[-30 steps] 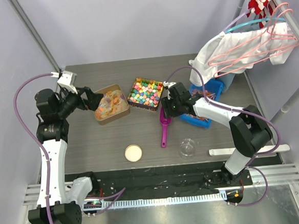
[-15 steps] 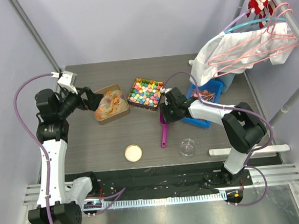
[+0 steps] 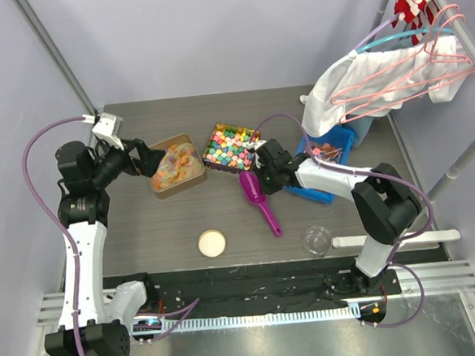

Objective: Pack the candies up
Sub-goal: Pick up the spatula from the center of the board.

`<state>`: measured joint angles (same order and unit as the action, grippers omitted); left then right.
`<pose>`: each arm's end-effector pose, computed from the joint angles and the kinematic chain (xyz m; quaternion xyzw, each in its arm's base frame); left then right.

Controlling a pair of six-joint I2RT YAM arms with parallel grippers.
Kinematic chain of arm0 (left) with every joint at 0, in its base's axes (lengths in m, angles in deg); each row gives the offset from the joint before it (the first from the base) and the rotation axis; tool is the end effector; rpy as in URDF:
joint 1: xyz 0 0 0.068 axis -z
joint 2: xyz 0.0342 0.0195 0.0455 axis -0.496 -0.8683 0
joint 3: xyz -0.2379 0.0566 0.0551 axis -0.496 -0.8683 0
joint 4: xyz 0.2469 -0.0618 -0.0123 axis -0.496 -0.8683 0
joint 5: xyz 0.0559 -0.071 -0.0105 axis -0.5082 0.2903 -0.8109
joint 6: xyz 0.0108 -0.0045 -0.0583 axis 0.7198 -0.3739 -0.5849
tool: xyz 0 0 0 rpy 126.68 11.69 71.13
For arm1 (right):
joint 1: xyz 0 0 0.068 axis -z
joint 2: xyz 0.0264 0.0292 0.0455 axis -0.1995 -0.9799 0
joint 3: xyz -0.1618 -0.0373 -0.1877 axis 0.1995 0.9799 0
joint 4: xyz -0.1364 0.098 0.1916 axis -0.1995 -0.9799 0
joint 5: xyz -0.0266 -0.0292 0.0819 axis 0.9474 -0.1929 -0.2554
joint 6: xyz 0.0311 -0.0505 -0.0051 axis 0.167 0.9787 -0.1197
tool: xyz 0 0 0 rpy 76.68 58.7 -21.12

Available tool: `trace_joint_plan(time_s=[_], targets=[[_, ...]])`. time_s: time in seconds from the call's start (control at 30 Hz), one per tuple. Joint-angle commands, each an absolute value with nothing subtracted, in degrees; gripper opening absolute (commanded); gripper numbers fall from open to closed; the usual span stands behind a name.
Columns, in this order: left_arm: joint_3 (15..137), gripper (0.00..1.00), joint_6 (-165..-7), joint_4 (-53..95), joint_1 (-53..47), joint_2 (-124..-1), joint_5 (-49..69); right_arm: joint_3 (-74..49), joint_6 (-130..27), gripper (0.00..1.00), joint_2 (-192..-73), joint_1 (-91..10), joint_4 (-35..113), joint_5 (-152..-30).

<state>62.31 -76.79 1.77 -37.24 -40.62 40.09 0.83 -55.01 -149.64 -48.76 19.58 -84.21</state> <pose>0.2175 0.0014 0.3641 0.1397 0.7513 -0.2296 0.6027 0.2777 0.2124 0.1635 -0.2241 0.9288 0.1295 0.2652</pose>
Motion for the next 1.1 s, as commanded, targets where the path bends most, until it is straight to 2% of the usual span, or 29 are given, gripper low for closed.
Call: trace_joint_plan(time_s=[0.0,0.17,0.4,0.9,1.07], targets=[[62.8,1.0,-78.24,4.37,-37.2,-40.06,44.21,-2.76,-49.94,0.01,-143.9,-49.65,17.85,-80.96],[61.49,1.0,-79.47,6.04,-37.2,-40.5,47.28,-3.46,-46.08,0.01,-140.9,-51.23,17.4,-79.11],[59.2,1.0,-84.39,11.31,-36.85,-44.45,57.3,-9.35,-38.08,0.01,-140.11,-57.12,14.59,-72.53],[59.2,1.0,-85.45,11.93,-30.26,-54.55,63.64,-8.57,-21.02,0.01,-135.8,-66.09,21.35,-58.28],[60.78,1.0,-82.91,7.29,-26.49,-57.81,64.17,-8.83,-16.99,0.01,-135.54,-68.98,23.02,-54.25]])
